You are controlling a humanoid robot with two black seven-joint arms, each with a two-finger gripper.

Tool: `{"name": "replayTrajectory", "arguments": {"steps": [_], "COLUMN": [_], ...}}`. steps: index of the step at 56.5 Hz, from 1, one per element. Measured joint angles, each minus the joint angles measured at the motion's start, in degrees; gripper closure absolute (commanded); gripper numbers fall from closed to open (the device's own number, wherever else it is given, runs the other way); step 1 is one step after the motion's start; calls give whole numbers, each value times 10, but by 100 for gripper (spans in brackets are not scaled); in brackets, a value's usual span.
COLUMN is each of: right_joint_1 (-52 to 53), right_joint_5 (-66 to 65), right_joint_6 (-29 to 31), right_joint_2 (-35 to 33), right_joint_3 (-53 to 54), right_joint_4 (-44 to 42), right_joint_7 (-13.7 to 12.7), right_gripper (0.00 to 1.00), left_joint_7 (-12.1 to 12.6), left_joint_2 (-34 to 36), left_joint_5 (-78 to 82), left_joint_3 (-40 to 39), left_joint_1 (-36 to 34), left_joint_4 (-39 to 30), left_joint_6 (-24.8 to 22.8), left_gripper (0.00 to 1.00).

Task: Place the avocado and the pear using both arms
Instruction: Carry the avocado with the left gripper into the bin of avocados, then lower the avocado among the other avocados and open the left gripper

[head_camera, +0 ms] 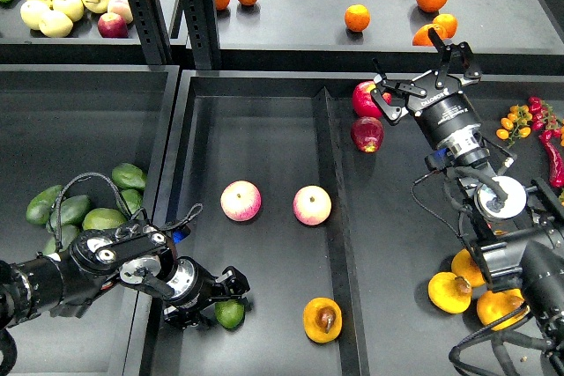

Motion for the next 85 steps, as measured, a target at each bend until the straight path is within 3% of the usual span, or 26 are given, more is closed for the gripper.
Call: {"name": "replayTrajectory", "arguments": {"steps": [20, 35, 58, 73, 85], "right_joint_1": [-4, -4, -6, -7, -7], "right_joint_5": [0, -1, 0, 0, 0], "right_joint_6": [1, 1, 2, 3, 3], "right_joint_2": [0, 0, 0, 0, 0], "right_joint_3": [0, 0, 0, 0, 0], "right_joint_4": [1, 0, 0, 0, 0], "right_joint_7": [0, 0, -1, -2, -2], "right_gripper": [0, 0, 0, 0, 0], "left_joint_7": [1, 0, 0, 0, 0], "left_joint_2": [-1, 21, 178, 272, 280], "left_joint_5": [24, 9, -44, -44, -43], "left_joint_3": [-11, -20, -10, -8, -16], "left_joint_1": [-3, -48, -132, -106, -68], "left_joint_4": [14, -5, -54, -45, -26], "left_joint_6": [0, 0, 0, 0, 0], "left_gripper": [59, 59, 59, 58, 57]}}
